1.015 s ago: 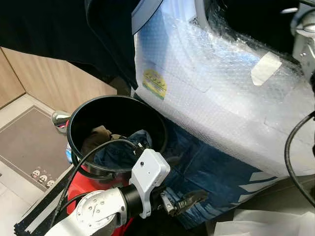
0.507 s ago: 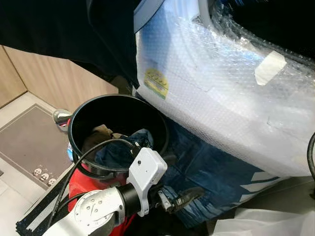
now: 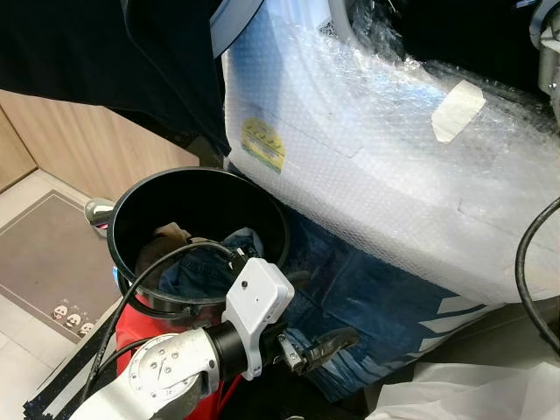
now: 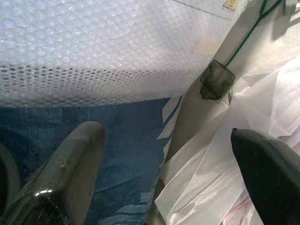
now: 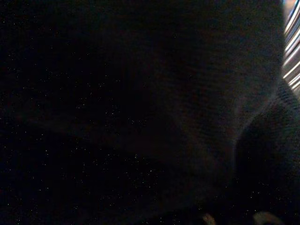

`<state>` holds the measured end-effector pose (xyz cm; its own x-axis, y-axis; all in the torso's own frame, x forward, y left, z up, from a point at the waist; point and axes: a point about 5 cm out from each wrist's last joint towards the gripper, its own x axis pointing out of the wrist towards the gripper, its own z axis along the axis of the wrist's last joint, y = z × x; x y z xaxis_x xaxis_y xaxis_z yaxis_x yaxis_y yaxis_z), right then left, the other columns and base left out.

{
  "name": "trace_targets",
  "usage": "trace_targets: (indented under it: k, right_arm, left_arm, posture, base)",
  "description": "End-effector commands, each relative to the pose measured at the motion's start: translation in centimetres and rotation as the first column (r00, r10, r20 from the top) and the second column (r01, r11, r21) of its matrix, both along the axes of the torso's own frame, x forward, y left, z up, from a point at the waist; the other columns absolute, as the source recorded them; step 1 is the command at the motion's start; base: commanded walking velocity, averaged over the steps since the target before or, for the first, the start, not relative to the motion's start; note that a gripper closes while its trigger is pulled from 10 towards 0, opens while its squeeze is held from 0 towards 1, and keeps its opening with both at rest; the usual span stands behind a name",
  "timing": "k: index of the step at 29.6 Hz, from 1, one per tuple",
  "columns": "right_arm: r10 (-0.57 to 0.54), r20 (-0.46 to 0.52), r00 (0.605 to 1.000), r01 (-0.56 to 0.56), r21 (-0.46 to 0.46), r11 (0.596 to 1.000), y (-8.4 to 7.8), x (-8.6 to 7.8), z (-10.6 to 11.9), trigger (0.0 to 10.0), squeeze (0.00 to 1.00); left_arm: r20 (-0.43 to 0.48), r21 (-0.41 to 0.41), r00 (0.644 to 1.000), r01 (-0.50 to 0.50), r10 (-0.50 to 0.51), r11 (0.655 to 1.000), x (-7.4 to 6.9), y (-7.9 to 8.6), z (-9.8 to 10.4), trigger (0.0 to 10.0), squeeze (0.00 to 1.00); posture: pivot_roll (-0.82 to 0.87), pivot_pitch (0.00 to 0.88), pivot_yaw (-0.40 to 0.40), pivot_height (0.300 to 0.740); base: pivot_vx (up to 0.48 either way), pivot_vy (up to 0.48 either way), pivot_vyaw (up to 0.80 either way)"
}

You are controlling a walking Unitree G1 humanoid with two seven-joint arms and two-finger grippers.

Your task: Clothes washing

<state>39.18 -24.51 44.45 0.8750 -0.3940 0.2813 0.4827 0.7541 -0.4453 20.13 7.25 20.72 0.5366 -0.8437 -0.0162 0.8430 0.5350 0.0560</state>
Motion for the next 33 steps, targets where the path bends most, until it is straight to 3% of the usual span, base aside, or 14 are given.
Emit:
trace_targets:
  k: [1, 14, 19, 24, 33]
  right_arm:
    - [-0.031, 0.029, 0.999, 0.032, -0.034, 0.999, -1.2, -1.0, 1.6, 10.0, 1.0]
    - [-0.039, -0.04, 0.998, 0.032, -0.179, 0.983, -2.9, -1.5, 1.5, 10.0, 1.0]
    - [0.075, -0.057, 0.996, -0.086, -0.232, 0.969, -2.2, -1.4, 1.8, 10.0, 1.0]
    - [0.173, -0.09, 0.981, -0.19, -0.236, 0.953, -1.9, -1.3, 1.4, 10.0, 1.0]
    - [0.217, -0.114, 0.969, -0.234, -0.161, 0.959, -3.2, -1.7, 0.6, 10.0, 1.0]
  left_arm:
    - [-0.012, -0.01, 0.999, 0.04, -0.04, 0.999, -0.6, -0.4, 0.0, 10.0, 0.0]
    - [0.007, -0.003, 0.998, 0.065, -0.065, 0.998, -0.1, -0.5, 0.2, 10.0, 0.0]
    - [0.009, 0.001, 0.997, 0.081, -0.081, 0.997, -0.1, -0.6, 0.3, 10.0, 0.0]
    - [0.011, 0.003, 0.996, 0.088, -0.088, 0.996, 0.0, -0.6, 0.3, 10.0, 0.0]
    - [0.014, 0.007, 0.995, 0.094, -0.094, 0.996, 0.2, -0.5, 0.4, 10.0, 0.0]
  posture:
    - [-0.07, 0.266, -0.225, 0.74]
    - [-0.07, 0.231, -0.202, 0.74]
    - [-0.08, 0.218, -0.19, 0.74]
    - [-0.08, 0.216, -0.181, 0.74]
    - [-0.08, 0.219, -0.166, 0.74]
  base:
    - [0.0, 0.0, 0.0]
    - [0.0, 0.0, 0.0]
    - [0.0, 0.0, 0.0]
    - [0.0, 0.0, 0.0]
    - [0.0, 0.0, 0.0]
